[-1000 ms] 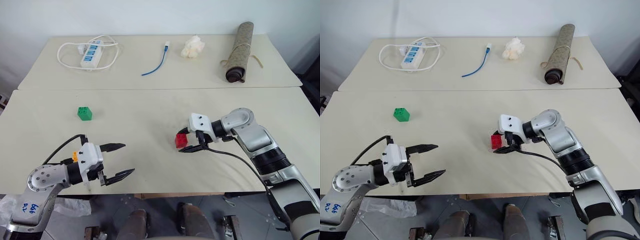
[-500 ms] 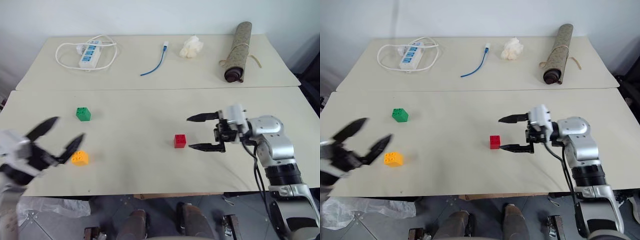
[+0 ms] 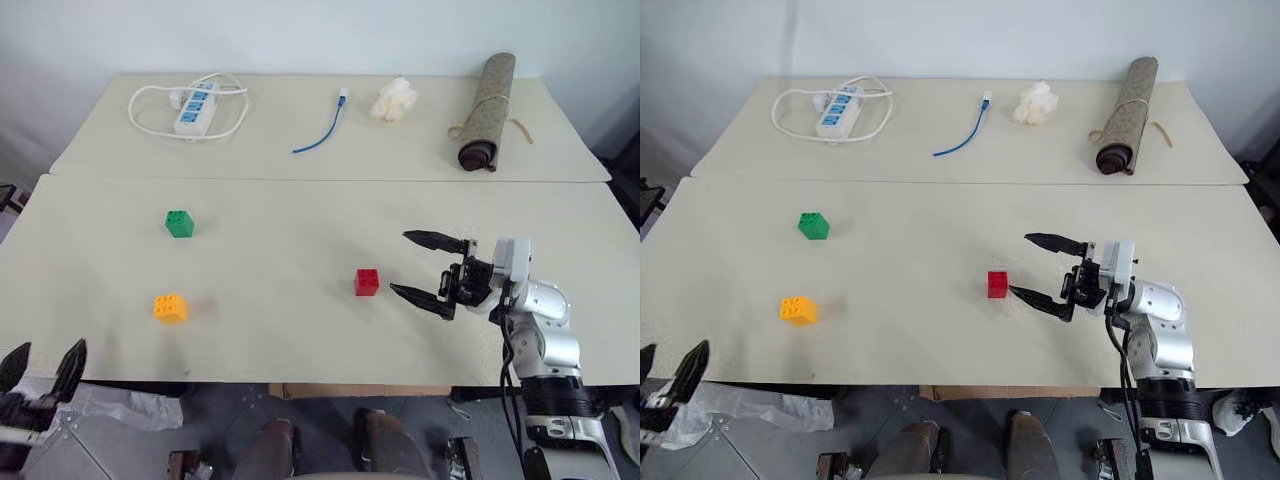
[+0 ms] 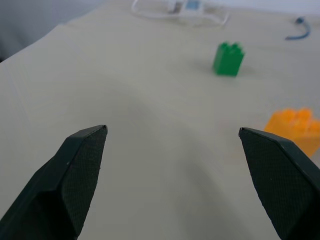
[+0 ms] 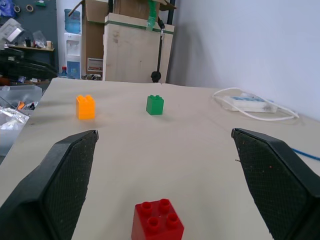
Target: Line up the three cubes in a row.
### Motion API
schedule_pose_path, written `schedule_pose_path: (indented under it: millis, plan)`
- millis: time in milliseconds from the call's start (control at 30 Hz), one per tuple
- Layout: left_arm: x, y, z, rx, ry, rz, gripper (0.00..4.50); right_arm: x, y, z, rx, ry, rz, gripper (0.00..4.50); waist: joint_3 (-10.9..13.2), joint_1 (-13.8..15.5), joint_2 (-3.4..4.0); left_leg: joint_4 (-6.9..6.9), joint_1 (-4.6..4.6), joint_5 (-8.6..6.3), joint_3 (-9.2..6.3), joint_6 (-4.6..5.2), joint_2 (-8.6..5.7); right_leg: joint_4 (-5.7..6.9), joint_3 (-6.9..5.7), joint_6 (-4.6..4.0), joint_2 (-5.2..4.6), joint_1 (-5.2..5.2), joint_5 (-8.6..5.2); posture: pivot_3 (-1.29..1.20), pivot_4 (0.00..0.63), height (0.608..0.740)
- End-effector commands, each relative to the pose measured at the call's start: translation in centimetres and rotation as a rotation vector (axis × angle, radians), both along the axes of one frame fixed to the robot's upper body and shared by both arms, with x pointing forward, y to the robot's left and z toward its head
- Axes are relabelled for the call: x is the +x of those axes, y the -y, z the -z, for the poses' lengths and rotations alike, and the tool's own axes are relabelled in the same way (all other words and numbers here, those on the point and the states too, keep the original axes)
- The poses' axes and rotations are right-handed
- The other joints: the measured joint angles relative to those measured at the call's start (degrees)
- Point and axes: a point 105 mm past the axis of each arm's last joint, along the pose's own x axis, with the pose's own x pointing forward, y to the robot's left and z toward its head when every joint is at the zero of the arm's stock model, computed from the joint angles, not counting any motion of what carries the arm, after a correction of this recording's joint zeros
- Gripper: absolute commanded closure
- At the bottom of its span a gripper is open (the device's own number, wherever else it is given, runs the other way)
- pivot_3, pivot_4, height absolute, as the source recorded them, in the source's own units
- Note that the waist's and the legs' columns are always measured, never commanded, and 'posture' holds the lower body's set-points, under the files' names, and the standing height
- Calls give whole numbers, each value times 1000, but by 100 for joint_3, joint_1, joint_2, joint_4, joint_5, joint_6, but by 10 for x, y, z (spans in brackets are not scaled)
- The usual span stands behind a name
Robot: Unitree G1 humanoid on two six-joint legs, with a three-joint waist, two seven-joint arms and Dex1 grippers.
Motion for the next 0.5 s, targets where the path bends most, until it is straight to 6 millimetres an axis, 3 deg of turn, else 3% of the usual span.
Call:
schedule_pose_path:
  millis: [33, 200, 300, 367, 500]
  plan:
    - [37, 20, -29, 93, 34, 26, 0, -4, -3, -11, -1, 57, -7, 14, -1, -7, -2, 0, 1, 1, 2, -1, 0, 4, 2, 0, 2, -2, 0, 0, 150, 740]
    - [93, 30, -50, 26, -7, -25, 0, -11, -14, -7, -15, -1, -72, 14, -3, -62, 1, 0, 0, 4, 6, -6, 1, 31, 6, 0, 13, -14, 0, 0, 150, 740]
    - [124, 30, -51, -48, -96, -83, 0, -17, -22, -7, -32, -33, -109, 14, -3, -68, 0, 2, -3, 7, 3, -9, 0, 45, 1, 0, 15, -18, 0, 0, 150, 740]
    - [148, 28, -51, 16, -159, -81, 0, -20, -29, -8, -31, -43, -131, 14, -3, -103, 0, 2, -1, 7, 6, -9, -3, 53, -6, 0, 16, -22, 0, 0, 150, 740]
    - [169, 26, -45, 11, -264, -71, 0, -23, -34, -13, -54, -43, -162, 14, -3, -156, -1, 0, -2, 10, 12, -13, -4, 55, -31, 0, 23, -27, 0, 0, 150, 740]
